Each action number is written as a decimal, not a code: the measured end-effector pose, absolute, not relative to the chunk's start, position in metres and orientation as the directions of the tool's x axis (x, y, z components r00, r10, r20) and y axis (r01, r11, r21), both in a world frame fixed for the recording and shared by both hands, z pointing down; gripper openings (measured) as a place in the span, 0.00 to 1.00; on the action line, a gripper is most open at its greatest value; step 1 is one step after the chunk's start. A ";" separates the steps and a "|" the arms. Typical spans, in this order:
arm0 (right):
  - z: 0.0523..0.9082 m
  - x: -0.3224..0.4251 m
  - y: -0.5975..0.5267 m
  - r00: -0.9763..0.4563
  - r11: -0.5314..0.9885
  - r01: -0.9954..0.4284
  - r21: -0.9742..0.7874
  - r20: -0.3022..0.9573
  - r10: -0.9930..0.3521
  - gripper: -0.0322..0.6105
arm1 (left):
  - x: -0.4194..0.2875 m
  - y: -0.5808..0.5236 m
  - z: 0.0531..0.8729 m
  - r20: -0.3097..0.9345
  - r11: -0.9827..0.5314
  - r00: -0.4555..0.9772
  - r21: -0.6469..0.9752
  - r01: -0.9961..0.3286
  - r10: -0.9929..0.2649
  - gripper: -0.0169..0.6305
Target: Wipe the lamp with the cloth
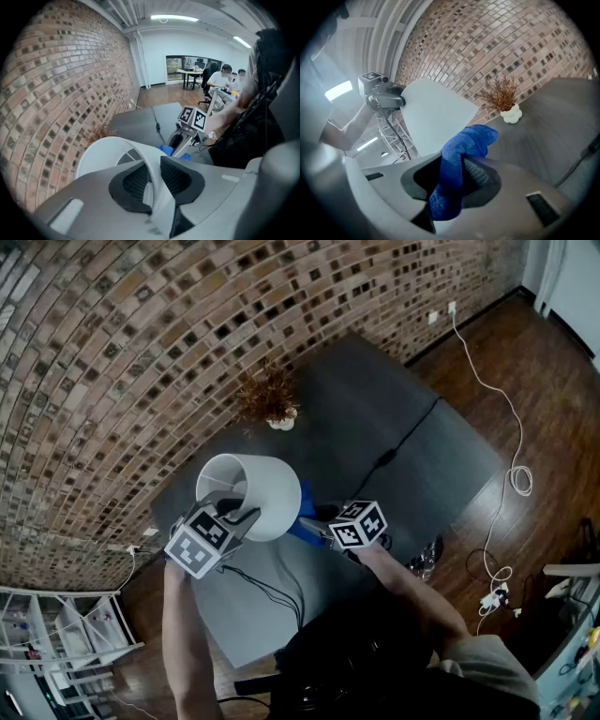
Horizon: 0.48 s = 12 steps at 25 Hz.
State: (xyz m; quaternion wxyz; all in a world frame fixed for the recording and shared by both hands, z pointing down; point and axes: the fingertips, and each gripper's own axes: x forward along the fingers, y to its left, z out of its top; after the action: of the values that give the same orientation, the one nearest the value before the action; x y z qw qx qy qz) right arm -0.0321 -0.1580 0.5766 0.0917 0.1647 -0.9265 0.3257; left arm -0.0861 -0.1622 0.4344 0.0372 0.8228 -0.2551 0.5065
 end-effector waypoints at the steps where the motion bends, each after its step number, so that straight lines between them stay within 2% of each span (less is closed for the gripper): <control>1: 0.576 -0.030 -0.162 -0.916 0.729 -0.396 -0.558 0.289 -0.277 0.24 | -0.088 -0.165 0.432 0.844 -0.867 0.357 -0.220 -0.448 -0.399 0.17; 6: 0.568 -0.016 -0.178 -0.880 0.696 -0.475 -0.539 0.273 -0.389 0.24 | -0.093 -0.175 0.422 0.806 -0.860 0.376 -0.293 -0.417 -0.457 0.21; 12: 0.570 -0.003 -0.189 -0.844 0.658 -0.533 -0.532 0.273 -0.462 0.24 | -0.058 -0.177 0.428 0.856 -0.911 0.333 -0.319 -0.262 -0.395 0.24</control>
State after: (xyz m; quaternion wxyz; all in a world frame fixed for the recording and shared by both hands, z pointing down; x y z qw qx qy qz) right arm -0.0029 -0.1893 0.5699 0.0569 0.2738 -0.9086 0.3101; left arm -0.0581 -0.1765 0.4277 -0.0616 0.8139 -0.2018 0.5413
